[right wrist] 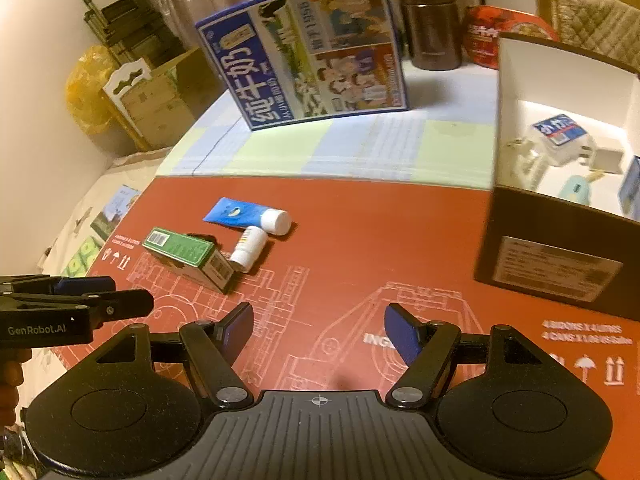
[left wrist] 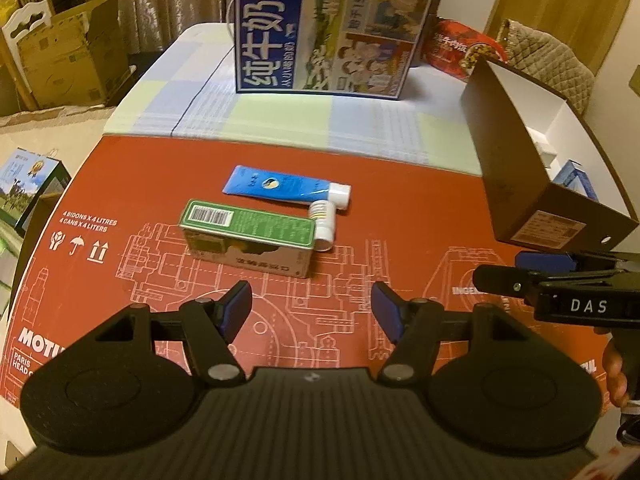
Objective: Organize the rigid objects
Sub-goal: 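Move both grippers back over the remaining items on the mat, then grasp the green box with the right gripper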
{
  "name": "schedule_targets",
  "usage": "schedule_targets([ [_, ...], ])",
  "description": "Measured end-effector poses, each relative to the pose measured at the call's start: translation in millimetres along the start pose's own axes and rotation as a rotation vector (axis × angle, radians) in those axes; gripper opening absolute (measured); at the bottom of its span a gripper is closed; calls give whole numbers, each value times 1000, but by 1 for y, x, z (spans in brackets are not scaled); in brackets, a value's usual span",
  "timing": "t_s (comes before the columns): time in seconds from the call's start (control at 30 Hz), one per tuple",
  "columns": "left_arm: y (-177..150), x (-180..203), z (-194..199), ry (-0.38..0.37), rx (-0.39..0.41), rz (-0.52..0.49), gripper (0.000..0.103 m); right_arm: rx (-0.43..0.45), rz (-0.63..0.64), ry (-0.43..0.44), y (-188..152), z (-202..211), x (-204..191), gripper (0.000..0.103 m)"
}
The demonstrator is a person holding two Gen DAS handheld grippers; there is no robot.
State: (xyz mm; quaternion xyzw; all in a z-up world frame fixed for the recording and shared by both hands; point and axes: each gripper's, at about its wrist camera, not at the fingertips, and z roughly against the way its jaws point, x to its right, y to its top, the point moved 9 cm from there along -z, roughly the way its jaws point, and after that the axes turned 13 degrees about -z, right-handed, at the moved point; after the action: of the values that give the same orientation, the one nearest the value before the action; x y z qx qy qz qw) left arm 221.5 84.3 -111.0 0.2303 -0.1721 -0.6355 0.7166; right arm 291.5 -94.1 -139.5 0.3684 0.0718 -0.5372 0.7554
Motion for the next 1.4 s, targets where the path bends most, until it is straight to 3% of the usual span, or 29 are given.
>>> schedule_targets([
  [0.33,-8,-26,-14,22,-36,34,62,-32,62,53,0,-28,-28,69],
  [0.63,-19,-65,-30,65,-72,85,62,-54,223,146,-2,-70,-79,69],
  [0.87,-27,-87,-44,79,-95,113,62,-46,334,169,-1,-98,-103,68],
  [1.13,-33,-102,-56,82,-122,126,62,-55,440,178,-4,-125,-119,56],
  [1.23,-37,-105,-57,81,-128,131,62,-71,491,169,-9,-130,-121,40],
  [1.4,-42,-107,-57,75,-133,136,62,-87,539,179,-21,-125,-120,31],
])
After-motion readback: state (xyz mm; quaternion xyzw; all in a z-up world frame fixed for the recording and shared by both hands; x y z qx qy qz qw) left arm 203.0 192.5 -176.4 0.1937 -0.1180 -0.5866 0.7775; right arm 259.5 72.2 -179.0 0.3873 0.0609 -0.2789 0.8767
